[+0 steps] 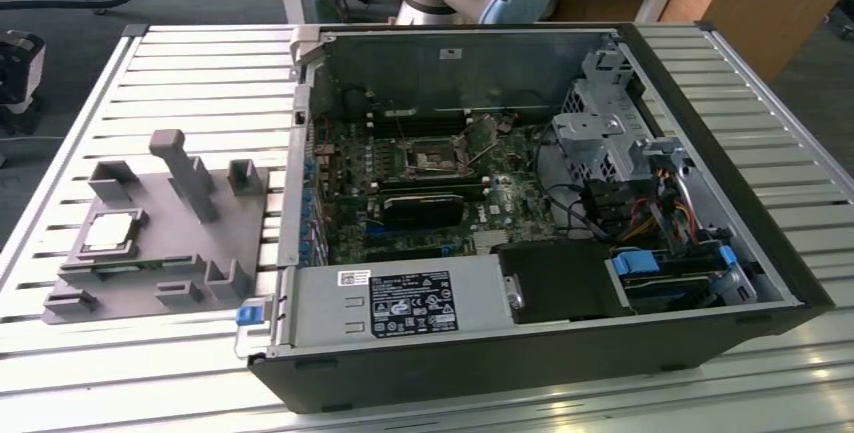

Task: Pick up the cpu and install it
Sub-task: 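Pick up the cpu and move it towards the insertion slot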

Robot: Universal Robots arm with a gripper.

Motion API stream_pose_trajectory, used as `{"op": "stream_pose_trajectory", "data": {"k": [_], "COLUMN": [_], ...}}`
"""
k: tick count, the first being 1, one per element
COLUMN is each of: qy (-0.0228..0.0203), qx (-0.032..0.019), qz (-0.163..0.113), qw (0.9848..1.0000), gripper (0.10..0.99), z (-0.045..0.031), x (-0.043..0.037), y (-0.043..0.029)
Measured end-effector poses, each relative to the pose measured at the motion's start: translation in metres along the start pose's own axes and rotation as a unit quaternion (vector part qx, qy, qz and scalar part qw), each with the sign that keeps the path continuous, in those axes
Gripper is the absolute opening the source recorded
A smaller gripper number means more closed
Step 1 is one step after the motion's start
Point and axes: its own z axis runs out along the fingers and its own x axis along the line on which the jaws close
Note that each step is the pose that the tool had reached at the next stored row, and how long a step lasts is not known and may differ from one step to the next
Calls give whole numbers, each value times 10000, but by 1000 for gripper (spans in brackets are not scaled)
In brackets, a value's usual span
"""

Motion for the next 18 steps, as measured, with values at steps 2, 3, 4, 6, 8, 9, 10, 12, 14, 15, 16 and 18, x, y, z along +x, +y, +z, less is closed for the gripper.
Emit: {"op": "stream_pose_trajectory", "data": {"k": [2,3,4,6,8,9,10,12,14,15,16,18], "qy": [0,0,0,0,-1,0,0,1,2,3,3,3], "qx": [0,0,0,0,0,0,0,0,0,0,0,0], "qz": [0,0,0,0,0,0,0,0,0,0,0,0], "qw": [10000,10000,10000,10000,10000,10000,10000,10000,10000,10000,10000,10000], "gripper": [231,290,290,408,467,525,525,588,588,588,588,588], "z": [17,27,36,55,77,88,101,130,157,167,177,194], "x": [0,0,0,-1,-1,-1,-1,-1,-1,-1,-1,-2], "y": [-1,-1,-2,-6,-8,-9,-10,-12,-13,-13,-13,-14]}}
